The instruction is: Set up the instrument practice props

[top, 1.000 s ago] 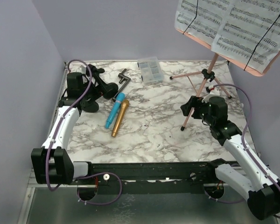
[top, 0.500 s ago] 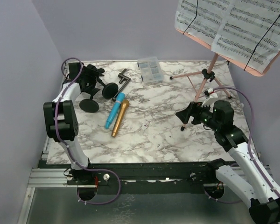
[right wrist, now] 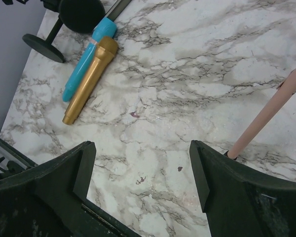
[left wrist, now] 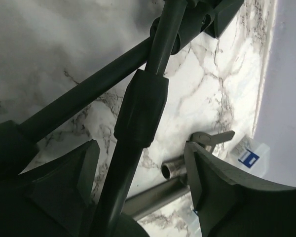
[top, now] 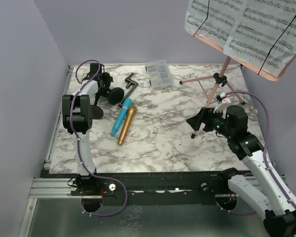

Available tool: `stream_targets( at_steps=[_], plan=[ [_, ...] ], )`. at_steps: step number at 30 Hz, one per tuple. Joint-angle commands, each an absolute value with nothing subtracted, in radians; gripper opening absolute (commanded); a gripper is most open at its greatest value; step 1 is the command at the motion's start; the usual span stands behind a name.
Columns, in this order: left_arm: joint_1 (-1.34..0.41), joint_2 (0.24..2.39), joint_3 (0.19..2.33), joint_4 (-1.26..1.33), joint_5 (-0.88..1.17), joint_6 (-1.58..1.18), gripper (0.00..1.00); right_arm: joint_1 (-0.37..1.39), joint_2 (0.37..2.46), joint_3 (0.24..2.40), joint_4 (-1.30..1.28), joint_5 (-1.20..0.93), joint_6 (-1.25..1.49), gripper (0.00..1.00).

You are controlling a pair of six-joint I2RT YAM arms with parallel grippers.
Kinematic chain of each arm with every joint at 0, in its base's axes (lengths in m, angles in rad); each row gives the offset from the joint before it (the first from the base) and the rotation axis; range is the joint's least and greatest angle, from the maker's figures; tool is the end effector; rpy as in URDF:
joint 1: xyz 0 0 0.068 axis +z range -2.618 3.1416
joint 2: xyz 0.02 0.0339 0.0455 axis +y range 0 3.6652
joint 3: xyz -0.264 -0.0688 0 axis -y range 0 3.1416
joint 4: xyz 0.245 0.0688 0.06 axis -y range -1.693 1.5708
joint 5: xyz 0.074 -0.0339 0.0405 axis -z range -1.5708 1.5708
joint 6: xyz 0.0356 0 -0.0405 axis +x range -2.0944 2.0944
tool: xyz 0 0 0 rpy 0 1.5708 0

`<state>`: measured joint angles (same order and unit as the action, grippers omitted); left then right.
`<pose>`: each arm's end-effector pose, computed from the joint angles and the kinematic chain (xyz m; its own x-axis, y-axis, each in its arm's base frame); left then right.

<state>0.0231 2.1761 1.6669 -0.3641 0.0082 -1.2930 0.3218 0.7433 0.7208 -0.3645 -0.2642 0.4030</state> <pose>0.4837 0.0109 0.1795 -0.1930 -0.9663 -0.1701 -0.7418 0.2572 -0.6194 0.1605 0.0633 0.3057 -0.5391 0.2193 -0.8132 -0.3515 0.8188 0.4538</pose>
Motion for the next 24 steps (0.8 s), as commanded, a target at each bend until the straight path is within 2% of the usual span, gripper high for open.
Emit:
stream_targets(
  at_steps=[1,3,7,9,14,18,21,24],
  plan=[
    [0.002,2.276,1.752,-0.432,-0.143,-1.255,0.66,0.327,0.749,0.77,-0.402,-0.237,0.414,0.86],
    [0.003,2.284,1.783,-0.43,-0.177,-1.218,0.55,0.327,0.743,0.766,-0.401,-0.236,0.42,0.87],
    [0.003,2.254,1.832,-0.428,-0.226,-1.138,0.22,0.328,0.731,0.77,-0.406,-0.226,0.425,0.86],
    [0.003,2.222,1.866,-0.428,-0.25,-1.091,0.1,0.328,0.729,0.766,-0.404,-0.228,0.426,0.87],
    [0.003,2.054,1.886,-0.418,-0.291,-1.011,0.01,0.328,0.734,0.769,-0.408,-0.218,0.423,0.87],
    [-0.041,1.886,1.865,-0.4,-0.22,-0.957,0.0,0.328,0.727,0.751,-0.396,-0.225,0.424,0.87],
    [-0.126,1.736,1.769,-0.324,-0.149,-0.816,0.0,0.328,0.741,0.754,-0.397,-0.237,0.418,0.87],
    [-0.269,1.559,1.512,-0.089,-0.058,-0.622,0.0,0.328,0.743,0.753,-0.376,-0.309,0.425,0.89]
  ],
)
